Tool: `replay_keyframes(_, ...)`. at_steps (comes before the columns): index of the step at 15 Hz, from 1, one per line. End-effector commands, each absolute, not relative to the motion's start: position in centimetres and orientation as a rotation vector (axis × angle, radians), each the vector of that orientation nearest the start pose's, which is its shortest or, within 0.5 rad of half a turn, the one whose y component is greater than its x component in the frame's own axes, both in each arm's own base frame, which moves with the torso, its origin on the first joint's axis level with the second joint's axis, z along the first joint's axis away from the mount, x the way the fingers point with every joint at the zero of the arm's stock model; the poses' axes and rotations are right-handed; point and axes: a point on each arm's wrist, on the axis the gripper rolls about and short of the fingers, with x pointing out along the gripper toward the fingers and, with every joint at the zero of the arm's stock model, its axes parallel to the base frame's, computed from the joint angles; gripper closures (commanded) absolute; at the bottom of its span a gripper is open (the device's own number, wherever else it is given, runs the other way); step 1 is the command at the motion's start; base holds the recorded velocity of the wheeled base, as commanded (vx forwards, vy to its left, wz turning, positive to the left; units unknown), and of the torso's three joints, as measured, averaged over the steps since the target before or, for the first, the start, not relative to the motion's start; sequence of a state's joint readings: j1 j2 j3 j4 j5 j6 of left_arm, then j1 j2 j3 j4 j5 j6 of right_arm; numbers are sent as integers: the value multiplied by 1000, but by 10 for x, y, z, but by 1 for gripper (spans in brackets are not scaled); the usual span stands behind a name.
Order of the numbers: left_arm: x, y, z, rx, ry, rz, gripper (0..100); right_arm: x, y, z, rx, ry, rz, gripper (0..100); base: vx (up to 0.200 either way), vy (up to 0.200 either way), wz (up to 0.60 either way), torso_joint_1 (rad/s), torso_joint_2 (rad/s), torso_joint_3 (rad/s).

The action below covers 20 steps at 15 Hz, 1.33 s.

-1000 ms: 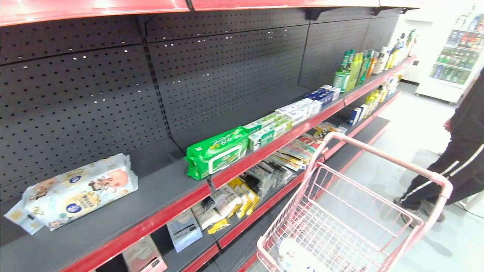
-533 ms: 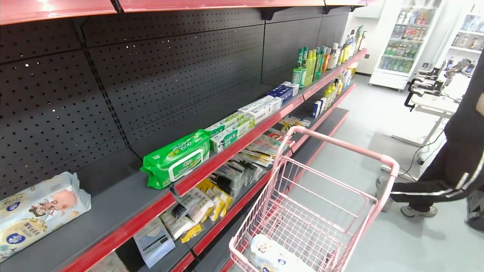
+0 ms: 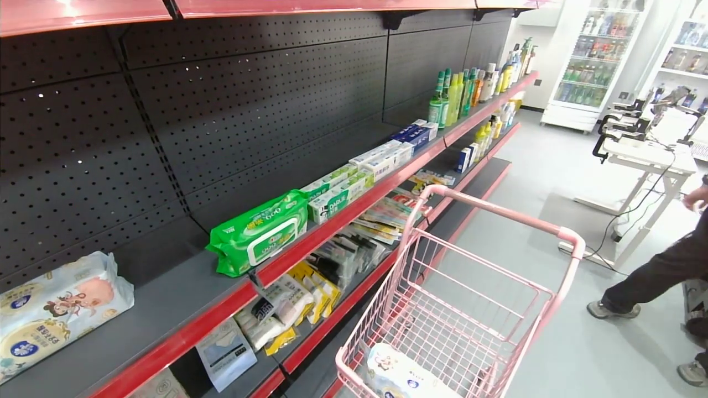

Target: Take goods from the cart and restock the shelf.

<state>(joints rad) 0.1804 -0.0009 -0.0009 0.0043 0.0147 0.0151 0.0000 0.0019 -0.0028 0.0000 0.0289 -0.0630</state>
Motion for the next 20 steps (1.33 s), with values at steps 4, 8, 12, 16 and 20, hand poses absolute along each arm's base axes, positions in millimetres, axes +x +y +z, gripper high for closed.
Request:
replay_keyframes(4, -23, -4, 75, 14, 4, 195, 0, 57, 5, 300, 370, -36, 167, 0, 0, 0, 0, 0, 0, 0)
replay_keyframes(8, -23, -4, 75, 13, 6, 190, 0, 230, 18, 236, 123, 455, 146, 0, 0, 0, 0, 0, 0, 0)
replay_keyframes(12, -23, -4, 75, 13, 6, 190, 0, 262, 78, 135, -116, 886, 380, 0, 0, 0, 0, 0, 0, 0)
replay_keyframes(16, -23, -4, 75, 14, 4, 190, 0, 284, 88, 77, -199, 1071, 440, 0, 0, 0, 0, 0, 0, 0)
replay_keyframes(20, -22, -4, 75, 13, 6, 190, 0, 291, 92, 31, -308, 1201, 505, 0, 0, 0, 0, -21, 54, 27)
